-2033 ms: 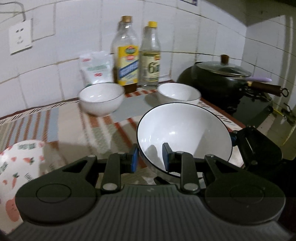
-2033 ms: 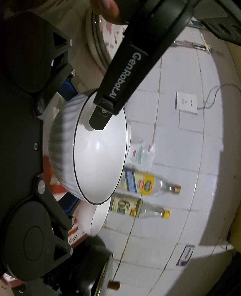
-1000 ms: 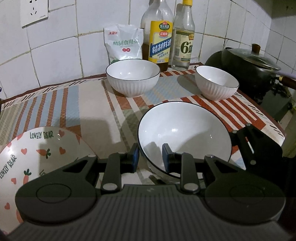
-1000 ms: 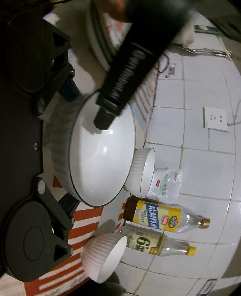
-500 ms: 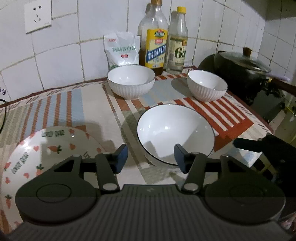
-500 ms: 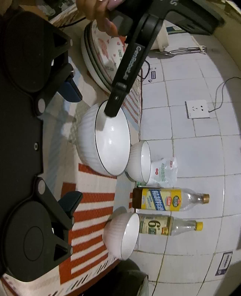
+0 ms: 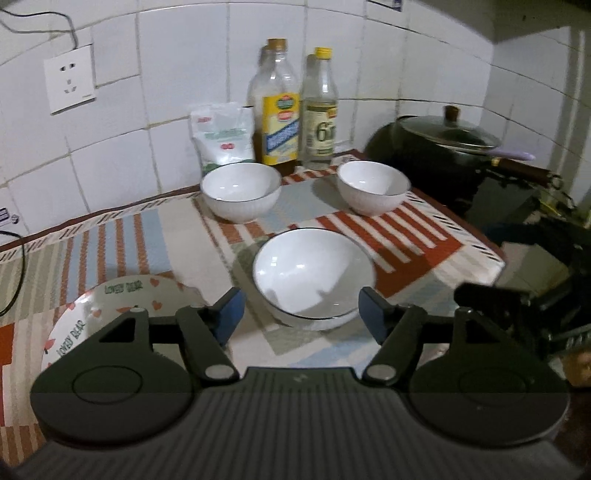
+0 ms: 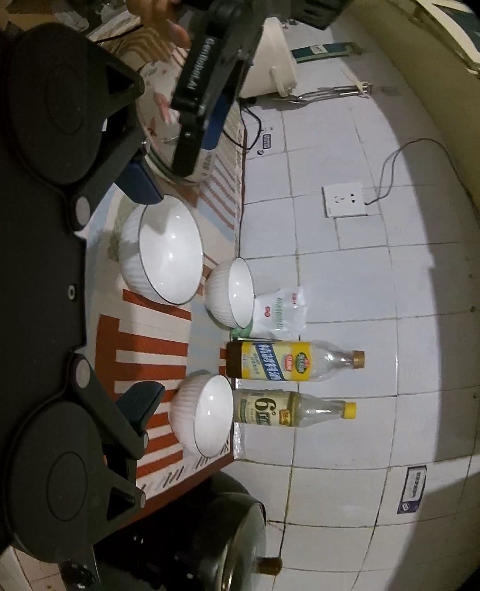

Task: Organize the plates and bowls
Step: 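Open both grippers and move them to the white bowl by the bottles, then grasp the second white bowl rim with the left gripper while the right gripper grips its other side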

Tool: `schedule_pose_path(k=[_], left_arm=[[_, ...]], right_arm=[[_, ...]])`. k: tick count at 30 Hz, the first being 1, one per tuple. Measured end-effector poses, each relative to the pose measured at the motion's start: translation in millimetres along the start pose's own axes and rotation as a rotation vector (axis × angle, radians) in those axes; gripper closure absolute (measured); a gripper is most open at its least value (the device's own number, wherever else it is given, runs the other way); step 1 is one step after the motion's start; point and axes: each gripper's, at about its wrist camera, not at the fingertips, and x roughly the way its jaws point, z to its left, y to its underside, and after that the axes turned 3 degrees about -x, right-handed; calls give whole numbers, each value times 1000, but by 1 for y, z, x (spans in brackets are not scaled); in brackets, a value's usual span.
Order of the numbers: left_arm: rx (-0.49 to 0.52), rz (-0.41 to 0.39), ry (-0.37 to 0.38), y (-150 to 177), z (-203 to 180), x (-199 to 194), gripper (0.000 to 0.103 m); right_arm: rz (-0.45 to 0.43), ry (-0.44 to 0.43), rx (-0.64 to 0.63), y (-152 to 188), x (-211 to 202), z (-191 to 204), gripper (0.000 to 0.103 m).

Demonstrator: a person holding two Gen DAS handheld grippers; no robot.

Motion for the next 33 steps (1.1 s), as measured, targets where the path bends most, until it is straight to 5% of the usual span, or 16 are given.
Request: schedule_pose_path(k=[17,33], left_arm=[[-27,-54,74,-31,-65,24,33],[-145,-55,27,-78,-65,128,43]], right_arm=[[-20,-13,179,-20,-10,-77,3],[-49,-16,28,-15,66,-130,4]])
